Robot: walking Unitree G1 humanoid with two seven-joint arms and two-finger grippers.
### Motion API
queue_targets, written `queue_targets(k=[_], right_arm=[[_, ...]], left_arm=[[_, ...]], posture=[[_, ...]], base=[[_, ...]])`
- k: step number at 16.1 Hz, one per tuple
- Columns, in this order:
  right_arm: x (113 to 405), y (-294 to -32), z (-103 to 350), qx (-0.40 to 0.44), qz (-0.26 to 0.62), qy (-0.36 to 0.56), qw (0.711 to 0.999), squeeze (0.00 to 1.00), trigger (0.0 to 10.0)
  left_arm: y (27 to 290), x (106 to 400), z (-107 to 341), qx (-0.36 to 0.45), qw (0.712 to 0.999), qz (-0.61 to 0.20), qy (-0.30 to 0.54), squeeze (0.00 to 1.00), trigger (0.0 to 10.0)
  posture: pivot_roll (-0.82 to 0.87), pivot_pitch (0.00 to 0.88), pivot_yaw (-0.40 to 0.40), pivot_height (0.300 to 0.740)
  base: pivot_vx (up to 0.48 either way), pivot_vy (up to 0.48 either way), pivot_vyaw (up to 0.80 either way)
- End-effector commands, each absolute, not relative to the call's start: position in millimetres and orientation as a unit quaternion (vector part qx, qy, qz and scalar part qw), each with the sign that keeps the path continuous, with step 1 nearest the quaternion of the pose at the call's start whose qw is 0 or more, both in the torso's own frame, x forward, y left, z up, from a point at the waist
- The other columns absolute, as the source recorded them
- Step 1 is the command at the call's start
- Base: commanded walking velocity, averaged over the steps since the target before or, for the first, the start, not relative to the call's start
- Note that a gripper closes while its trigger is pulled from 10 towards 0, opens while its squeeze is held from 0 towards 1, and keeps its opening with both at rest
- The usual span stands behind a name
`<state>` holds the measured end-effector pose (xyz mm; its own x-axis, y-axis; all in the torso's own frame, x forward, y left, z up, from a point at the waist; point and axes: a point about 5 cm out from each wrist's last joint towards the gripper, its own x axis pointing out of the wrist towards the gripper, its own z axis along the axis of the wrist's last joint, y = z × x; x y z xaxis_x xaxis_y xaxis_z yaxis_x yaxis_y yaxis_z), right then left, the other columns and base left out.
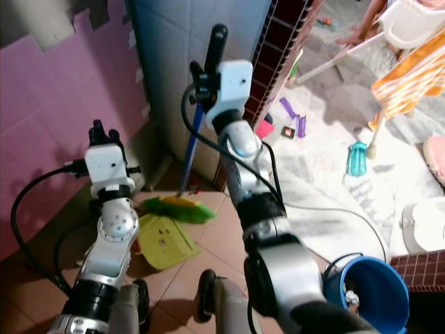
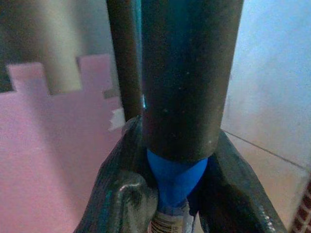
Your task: Sweep floor
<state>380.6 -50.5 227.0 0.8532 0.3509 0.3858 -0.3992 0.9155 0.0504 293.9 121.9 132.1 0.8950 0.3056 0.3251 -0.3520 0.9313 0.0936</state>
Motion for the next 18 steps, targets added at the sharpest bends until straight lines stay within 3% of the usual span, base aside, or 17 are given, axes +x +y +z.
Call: queue_targets(k=[1, 7, 11, 14, 15, 18], right_arm=[[386.0, -57.4, 245.0, 0.051, 0.168, -0.222, 0.959, 0.0, 10.0], [395.9, -76.9, 277.5, 0.116, 0.142, -0.272, 0.945, 0.0, 10.0], [393.3, -87.6, 280.7, 0.082, 0.135, -0.316, 0.935, 0.0, 10.0], [388.5, -77.8, 264.0, 0.031, 0.146, -0.317, 0.937, 0.0, 10.0], [382.3, -65.7, 242.8, -0.041, 0.14, -0.309, 0.94, 0.0, 10.0], [370.7, -48.9, 200.6, -0.047, 0.172, -0.258, 0.95, 0.0, 10.0]], left_arm=[[117.7, 288.7, 115.0, 0.09, 0.976, 0.16, -0.115, 0.0, 10.0], [106.6, 281.2, 115.3, 0.076, 0.981, 0.139, -0.116, 0.0, 10.0], [103.6, 280.9, 116.4, 0.072, 0.982, 0.129, -0.118, 0.0, 10.0], [104.3, 278.6, 116.4, 0.074, 0.982, 0.125, -0.121, 0.0, 10.0], [104.1, 277.5, 114.8, 0.075, 0.982, 0.123, -0.119, 0.0, 10.0], [102.6, 277.8, 114.3, 0.074, 0.983, 0.12, -0.118, 0.0, 10.0]], posture=[[0.03, 0.308, -0.14, 0.74], [0.02, 0.305, -0.138, 0.74], [0.03, 0.304, -0.143, 0.74], [0.03, 0.309, -0.146, 0.74], [0.03, 0.309, -0.146, 0.74], [0.03, 0.311, -0.147, 0.74]], base=[[0.0, 0.0, 0.0], [0.0, 0.0, 0.0], [0.0, 0.0, 0.0], [0.0, 0.0, 0.0], [0.0, 0.0, 0.0], [0.0, 0.0, 0.0]])
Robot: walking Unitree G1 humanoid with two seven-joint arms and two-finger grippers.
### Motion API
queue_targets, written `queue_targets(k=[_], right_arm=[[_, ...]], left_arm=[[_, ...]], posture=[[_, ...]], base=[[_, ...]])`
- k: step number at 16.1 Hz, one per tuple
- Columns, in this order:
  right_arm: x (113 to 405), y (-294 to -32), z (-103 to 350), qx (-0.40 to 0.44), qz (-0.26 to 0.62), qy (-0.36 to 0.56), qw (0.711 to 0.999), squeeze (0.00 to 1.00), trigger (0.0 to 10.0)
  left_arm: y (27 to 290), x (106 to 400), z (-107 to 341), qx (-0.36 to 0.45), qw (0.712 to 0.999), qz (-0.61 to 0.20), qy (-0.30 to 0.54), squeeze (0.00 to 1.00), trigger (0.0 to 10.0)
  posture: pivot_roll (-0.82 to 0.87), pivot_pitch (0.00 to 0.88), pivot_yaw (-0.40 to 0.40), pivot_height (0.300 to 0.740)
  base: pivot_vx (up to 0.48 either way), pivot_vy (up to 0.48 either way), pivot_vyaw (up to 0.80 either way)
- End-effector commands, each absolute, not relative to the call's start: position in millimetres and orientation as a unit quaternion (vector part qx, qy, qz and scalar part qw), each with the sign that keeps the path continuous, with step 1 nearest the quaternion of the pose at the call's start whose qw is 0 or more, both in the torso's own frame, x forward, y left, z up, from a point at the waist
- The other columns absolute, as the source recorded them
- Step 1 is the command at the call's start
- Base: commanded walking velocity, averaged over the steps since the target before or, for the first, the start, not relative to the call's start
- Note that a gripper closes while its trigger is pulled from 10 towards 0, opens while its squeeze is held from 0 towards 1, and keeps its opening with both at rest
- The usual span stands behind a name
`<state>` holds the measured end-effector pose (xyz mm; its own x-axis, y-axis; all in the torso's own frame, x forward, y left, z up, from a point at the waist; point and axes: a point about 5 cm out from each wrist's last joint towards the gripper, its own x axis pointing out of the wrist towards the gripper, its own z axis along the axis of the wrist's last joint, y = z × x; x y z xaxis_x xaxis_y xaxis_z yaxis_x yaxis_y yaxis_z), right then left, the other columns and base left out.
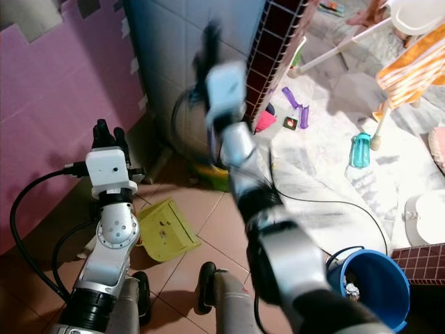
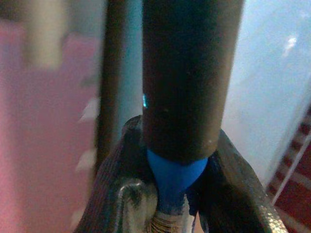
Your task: Sweep floor
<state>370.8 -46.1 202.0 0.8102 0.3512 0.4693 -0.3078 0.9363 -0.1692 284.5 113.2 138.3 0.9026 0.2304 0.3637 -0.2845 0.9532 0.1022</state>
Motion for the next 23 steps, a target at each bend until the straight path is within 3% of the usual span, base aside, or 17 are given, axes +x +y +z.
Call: queue_targets(k=[1, 5, 8, 12, 15, 17, 19, 23], right_arm=[[365.7, -44.4, 185.5, -0.027, 0.18, -0.232, 0.955, 0.0, 10.0], [347.9, -39.2, 150.2, 0.017, 0.201, -0.188, 0.961, 0.0, 10.0], [345.8, -62.0, 149.2, 0.01, 0.219, -0.196, 0.956, 0.0, 10.0], [355.4, -95.5, 153.7, 0.076, 0.189, -0.142, 0.969, 0.0, 10.0], [357.8, -100.5, 152.9, 0.129, 0.172, -0.094, 0.972, 0.0, 10.0], [356.6, -104.2, 149.4, 0.119, 0.162, -0.077, 0.976, 0.0, 10.0], [353.9, -104.9, 139.9, 0.166, 0.153, -0.007, 0.974, 0.0, 10.0], [357.4, -105.1, 156.3, 0.246, 0.11, 0.022, 0.963, 0.0, 10.0]], left_arm=[[102.2, 278.0, 114.1, 0.074, 0.983, 0.118, -0.118, 0.0, 10.0], [102.7, 280.6, 113.0, 0.074, 0.984, 0.117, -0.116, 0.0, 10.0], [103.6, 288.2, 111.9, 0.076, 0.984, 0.114, -0.116, 0.0, 10.0], [94.2, 301.4, 104.9, 0.056, 0.991, 0.067, -0.101, 0.0, 10.0], [83.5, 310.6, 93.2, 0.024, 0.997, 0.01, -0.068, 0.0, 10.0], [80.1, 316.6, 90.9, 0.019, 0.998, -0.005, -0.055, 0.0, 10.0], [76.2, 320.1, 84.1, 0.012, 0.999, -0.03, -0.037, 0.0, 10.0], [72.7, 326.4, 70.8, 0.016, 0.997, -0.071, 0.014, 0.0, 10.0]], posture=[[0.03, 0.311, -0.147, 0.74], [0.02, 0.293, -0.149, 0.74], [-0.01, 0.268, -0.149, 0.74], [-0.09, 0.206, -0.13, 0.74], [-0.13, 0.164, -0.107, 0.74], [-0.14, 0.14, -0.1, 0.74], [-0.14, 0.116, -0.091, 0.74], [-0.14, 0.082, -0.078, 0.74]], base=[[0.0, 0.0, 0.0], [0.0, 0.0, 0.0], [0.0, 0.0, 0.0], [0.0, 0.0, 0.0], [0.0, 0.0, 0.0], [0.0, 0.0, 0.0], [0.0, 0.0, 0.0], [0.0, 0.0, 0.0]])
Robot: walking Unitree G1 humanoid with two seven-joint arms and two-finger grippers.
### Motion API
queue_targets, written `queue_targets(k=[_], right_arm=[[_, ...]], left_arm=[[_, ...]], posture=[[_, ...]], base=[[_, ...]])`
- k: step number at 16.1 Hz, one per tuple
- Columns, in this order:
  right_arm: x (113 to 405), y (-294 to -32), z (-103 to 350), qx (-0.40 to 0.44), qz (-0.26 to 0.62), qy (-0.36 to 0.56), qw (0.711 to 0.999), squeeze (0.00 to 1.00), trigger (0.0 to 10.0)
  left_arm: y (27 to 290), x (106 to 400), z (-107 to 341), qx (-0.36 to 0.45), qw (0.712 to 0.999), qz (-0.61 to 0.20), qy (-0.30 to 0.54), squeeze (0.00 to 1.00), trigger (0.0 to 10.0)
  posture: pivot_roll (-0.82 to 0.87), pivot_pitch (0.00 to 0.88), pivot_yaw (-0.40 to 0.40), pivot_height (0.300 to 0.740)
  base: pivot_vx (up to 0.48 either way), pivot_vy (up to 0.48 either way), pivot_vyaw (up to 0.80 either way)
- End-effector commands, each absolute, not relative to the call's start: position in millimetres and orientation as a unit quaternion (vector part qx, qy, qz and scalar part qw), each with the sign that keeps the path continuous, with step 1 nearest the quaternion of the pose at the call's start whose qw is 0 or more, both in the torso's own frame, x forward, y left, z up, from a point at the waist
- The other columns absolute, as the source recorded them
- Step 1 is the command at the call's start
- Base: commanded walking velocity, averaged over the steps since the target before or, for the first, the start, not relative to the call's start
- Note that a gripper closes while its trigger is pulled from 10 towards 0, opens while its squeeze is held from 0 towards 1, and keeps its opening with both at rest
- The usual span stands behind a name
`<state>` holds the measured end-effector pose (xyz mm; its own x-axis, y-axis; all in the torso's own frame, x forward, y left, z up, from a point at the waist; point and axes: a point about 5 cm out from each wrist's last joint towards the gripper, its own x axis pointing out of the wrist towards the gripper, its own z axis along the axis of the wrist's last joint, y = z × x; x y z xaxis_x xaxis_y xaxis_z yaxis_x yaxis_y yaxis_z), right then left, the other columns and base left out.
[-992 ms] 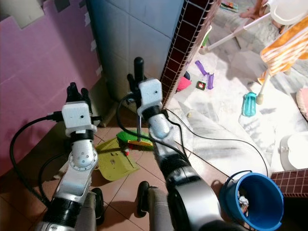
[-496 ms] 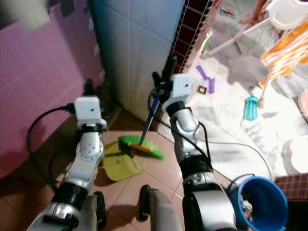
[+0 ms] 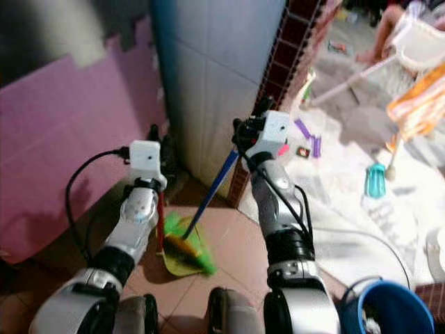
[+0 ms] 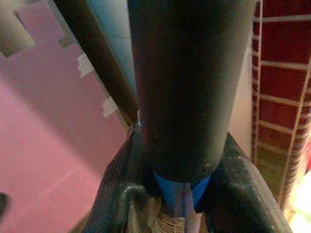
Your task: Sweep floor
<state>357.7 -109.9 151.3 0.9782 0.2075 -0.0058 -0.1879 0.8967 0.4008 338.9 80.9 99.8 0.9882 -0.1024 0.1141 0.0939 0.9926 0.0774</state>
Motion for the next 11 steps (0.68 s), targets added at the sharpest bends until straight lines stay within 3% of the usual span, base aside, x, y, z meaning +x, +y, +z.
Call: queue_targets(k=[1, 4, 8, 11], right_arm=[[360.3, -107.6, 160.9, 0.264, 0.098, 0.023, 0.959, 0.0, 10.0], [361.1, -118.9, 173.5, 0.26, 0.124, -0.007, 0.957, 0.0, 10.0], [345.0, -132.2, 179.4, 0.166, 0.146, -0.053, 0.974, 0.0, 10.0], [353.1, -145.1, 227.7, 0.221, 0.124, -0.132, 0.958, 0.0, 10.0]], left_arm=[[72.5, 327.6, 68.9, 0.03, 0.996, -0.075, 0.023, 0.0, 10.0], [75.4, 331.3, 70.7, 0.017, 0.997, -0.074, 0.02, 0.0, 10.0], [83.2, 337.5, 77.5, -0.006, 0.998, -0.069, 0.008, 0.0, 10.0], [85.3, 337.3, 75.0, -0.005, 0.997, -0.072, 0.012, 0.0, 10.0]], posture=[[-0.14, 0.073, -0.074, 0.74], [-0.14, 0.061, -0.067, 0.74], [-0.15, 0.048, -0.062, 0.74], [-0.15, 0.034, -0.058, 0.74]], base=[[0.0, 0.0, 0.0], [0.0, 0.0, 0.0], [0.0, 0.0, 0.0], [0.0, 0.0, 0.0]])
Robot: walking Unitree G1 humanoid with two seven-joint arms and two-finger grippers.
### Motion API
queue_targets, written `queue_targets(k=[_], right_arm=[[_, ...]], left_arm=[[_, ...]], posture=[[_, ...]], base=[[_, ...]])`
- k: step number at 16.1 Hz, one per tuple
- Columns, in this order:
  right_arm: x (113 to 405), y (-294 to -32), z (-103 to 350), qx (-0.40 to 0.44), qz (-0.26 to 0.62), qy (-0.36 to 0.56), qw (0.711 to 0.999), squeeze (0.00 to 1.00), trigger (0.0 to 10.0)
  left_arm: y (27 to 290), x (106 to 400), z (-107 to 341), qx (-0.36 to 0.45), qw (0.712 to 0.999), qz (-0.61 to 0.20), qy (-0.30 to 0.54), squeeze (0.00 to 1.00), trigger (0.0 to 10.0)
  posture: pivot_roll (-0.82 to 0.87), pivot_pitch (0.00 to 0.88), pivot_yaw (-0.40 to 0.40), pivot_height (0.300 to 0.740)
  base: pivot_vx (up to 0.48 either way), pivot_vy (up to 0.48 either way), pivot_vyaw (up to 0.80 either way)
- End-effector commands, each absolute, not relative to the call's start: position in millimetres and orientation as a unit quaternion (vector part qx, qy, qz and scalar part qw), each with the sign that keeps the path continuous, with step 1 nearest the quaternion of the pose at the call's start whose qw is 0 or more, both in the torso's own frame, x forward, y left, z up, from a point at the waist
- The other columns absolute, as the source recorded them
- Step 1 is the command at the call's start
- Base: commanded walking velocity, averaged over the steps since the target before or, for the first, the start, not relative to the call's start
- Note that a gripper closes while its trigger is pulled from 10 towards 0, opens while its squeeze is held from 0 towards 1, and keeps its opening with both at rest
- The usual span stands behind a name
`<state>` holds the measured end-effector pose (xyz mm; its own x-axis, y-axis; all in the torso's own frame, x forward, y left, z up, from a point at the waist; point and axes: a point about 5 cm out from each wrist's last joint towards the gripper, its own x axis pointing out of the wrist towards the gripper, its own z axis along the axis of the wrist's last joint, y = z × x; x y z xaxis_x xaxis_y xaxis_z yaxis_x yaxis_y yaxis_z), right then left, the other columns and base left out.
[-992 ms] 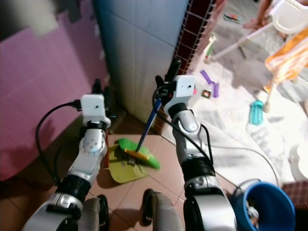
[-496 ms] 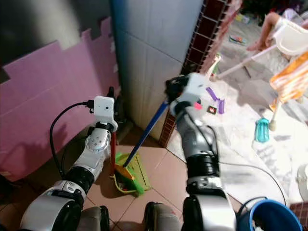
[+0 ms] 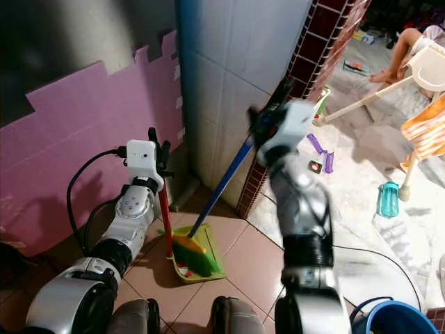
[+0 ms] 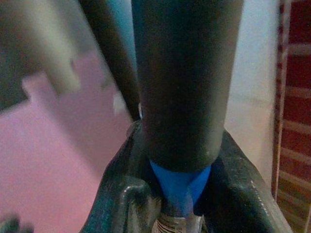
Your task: Sweep floor
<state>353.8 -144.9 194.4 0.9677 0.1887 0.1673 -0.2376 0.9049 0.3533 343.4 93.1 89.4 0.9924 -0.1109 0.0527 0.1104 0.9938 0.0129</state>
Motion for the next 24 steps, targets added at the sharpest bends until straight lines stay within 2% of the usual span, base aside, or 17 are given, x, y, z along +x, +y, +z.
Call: queue_targets(k=[1, 4, 6, 11, 13, 14, 17, 20, 24], right_arm=[[355.3, -146.2, 237.6, 0.226, 0.123, -0.145, 0.955, 0.0, 10.0], [364.8, -155.5, 270.9, 0.226, 0.111, -0.185, 0.95, 0.0, 10.0], [366.5, -163.1, 272.8, 0.155, 0.106, -0.205, 0.961, 0.0, 10.0], [359.8, -161.0, 210.8, 0.058, 0.088, -0.143, 0.984, 0.0, 10.0], [351.1, -154.9, 170.6, 0.028, 0.071, -0.09, 0.993, 0.0, 10.0], [347.4, -153.3, 156.7, 0.024, 0.059, -0.065, 0.996, 0.0, 10.0], [334.1, -131.4, 125.4, 0.088, 0.063, 0.005, 0.994, 0.0, 10.0], [334.2, -122.5, 131.2, 0.129, 0.08, -0.001, 0.988, 0.0, 10.0], [340.2, -136.3, 165.0, 0.127, 0.054, -0.068, 0.988, 0.0, 10.0]], left_arm=[[84.8, 336.8, 74.0, -0.004, 0.997, -0.074, 0.014, 0.0, 10.0], [83.2, 337.0, 72.4, -0.003, 0.997, -0.079, 0.021, 0.0, 10.0], [82.3, 337.4, 72.4, -0.004, 0.996, -0.081, 0.023, 0.0, 10.0], [81.4, 337.4, 71.5, -0.006, 0.996, -0.085, 0.026, 0.0, 10.0], [80.3, 336.9, 70.6, -0.005, 0.995, -0.091, 0.029, 0.0, 10.0], [79.9, 336.7, 70.5, -0.003, 0.995, -0.093, 0.029, 0.0, 10.0], [80.4, 337.0, 70.5, -0.002, 0.995, -0.097, 0.029, 0.0, 10.0], [81.7, 339.1, 71.9, -0.005, 0.995, -0.095, 0.032, 0.0, 10.0], [80.7, 344.3, 85.9, -0.008, 0.993, -0.121, 0.004, 0.0, 10.0]], posture=[[-0.15, 0.034, -0.058, 0.74], [-0.16, 0.024, -0.059, 0.74], [-0.15, 0.023, -0.063, 0.74], [-0.15, 0.026, -0.067, 0.74], [-0.15, 0.03, -0.063, 0.74], [-0.15, 0.033, -0.057, 0.74], [-0.15, 0.038, -0.048, 0.74], [-0.15, 0.033, -0.043, 0.74], [-0.15, 0.03, -0.041, 0.74]], base=[[0.0, 0.0, 0.0], [0.0, 0.0, 0.0], [0.0, 0.0, 0.0], [0.0, 0.0, 0.0], [0.0, 0.0, 0.0], [0.0, 0.0, 0.0], [0.0, 0.0, 0.0], [0.0, 0.0, 0.0], [0.0, 0.0, 0.0]])
